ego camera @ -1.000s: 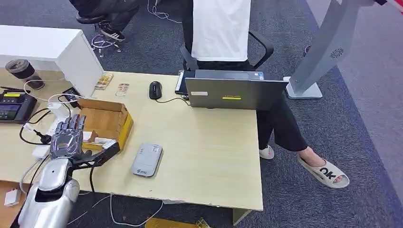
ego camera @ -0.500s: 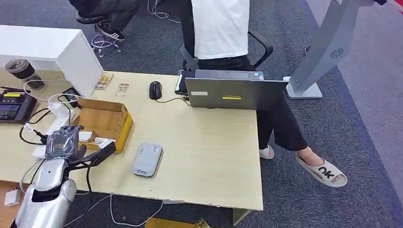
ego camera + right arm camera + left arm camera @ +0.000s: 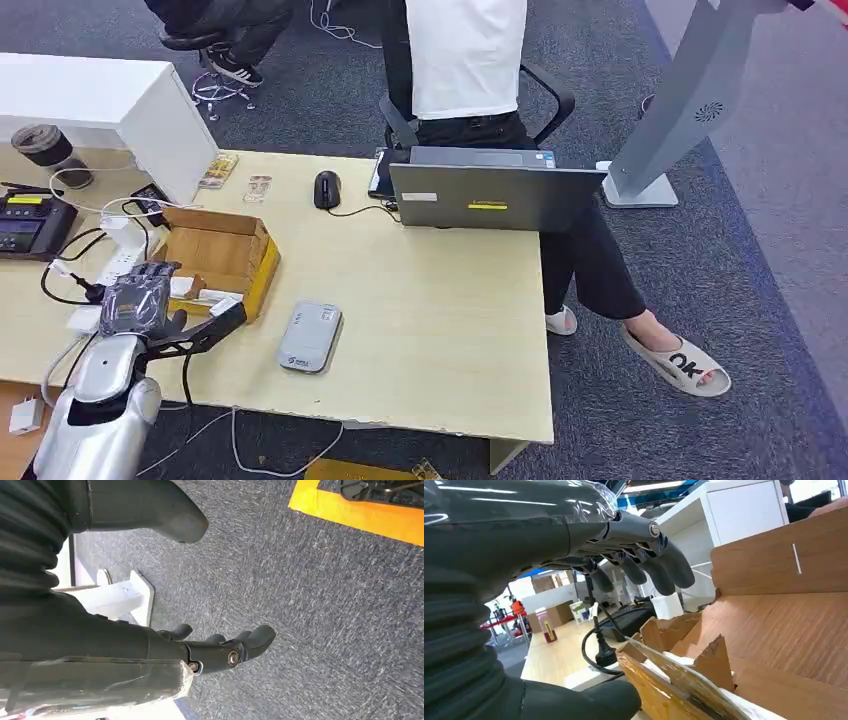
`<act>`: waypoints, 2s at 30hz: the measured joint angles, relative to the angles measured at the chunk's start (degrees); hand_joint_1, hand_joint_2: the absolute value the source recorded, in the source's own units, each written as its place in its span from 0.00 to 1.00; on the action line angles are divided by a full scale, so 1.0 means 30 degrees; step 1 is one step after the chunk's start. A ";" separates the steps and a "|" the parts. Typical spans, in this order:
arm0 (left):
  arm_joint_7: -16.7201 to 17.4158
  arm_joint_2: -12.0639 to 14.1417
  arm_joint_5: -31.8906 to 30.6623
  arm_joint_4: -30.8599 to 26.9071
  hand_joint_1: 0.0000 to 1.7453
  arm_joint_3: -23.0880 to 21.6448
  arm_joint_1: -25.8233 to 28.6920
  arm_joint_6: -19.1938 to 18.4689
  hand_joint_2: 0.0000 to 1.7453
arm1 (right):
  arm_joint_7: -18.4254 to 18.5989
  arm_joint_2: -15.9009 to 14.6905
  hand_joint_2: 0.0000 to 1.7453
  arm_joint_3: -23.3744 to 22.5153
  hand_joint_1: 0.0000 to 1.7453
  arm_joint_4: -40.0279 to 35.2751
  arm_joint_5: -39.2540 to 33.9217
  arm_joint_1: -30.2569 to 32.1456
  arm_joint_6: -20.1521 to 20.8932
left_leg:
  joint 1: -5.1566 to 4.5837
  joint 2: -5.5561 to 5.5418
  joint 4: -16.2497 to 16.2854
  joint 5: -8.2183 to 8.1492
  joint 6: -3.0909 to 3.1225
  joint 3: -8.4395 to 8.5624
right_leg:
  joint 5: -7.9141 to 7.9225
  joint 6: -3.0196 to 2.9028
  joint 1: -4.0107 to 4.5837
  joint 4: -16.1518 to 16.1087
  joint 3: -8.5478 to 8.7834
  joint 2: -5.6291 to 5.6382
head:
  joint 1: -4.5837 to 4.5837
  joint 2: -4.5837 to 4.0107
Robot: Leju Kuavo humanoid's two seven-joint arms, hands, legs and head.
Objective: Pass the card to the sensor for recognition and then transmit it.
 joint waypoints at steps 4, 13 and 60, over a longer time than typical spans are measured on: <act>-0.0160 -0.0117 -0.0001 0.0182 0.28 -0.0007 -0.0131 0.0102 1.00 | -0.0022 -0.0007 1.00 0.0139 0.00 0.0000 0.0000 -0.0003 -0.0007 | 0.0000 0.0001 0.0000 0.0000 0.0000 0.0001 | 0.0000 0.0000 0.0000 0.0000 0.0001 0.0001 | 0.0000 0.0000; -0.0204 -0.0270 -0.0007 0.0736 0.29 -0.0036 -0.0550 0.0284 1.00 | 0.0036 -0.0087 1.00 0.0321 0.00 0.0000 0.0000 0.0003 0.0000 | 0.0000 0.0007 0.0000 0.0000 0.0000 0.0002 | 0.0000 0.0000 0.0000 0.0000 -0.0005 0.0003 | 0.0000 0.0000; -0.2390 -0.1727 -0.0007 0.1821 1.00 -0.1137 -0.1442 0.0219 1.00 | -0.0146 -0.0160 1.00 0.0598 0.00 0.0000 0.0000 0.0004 0.0066 | -0.0001 0.0011 0.0004 0.0000 0.0000 0.0003 | 0.0001 -0.0001 0.0000 0.0000 -0.0007 0.0006 | 0.0000 0.0000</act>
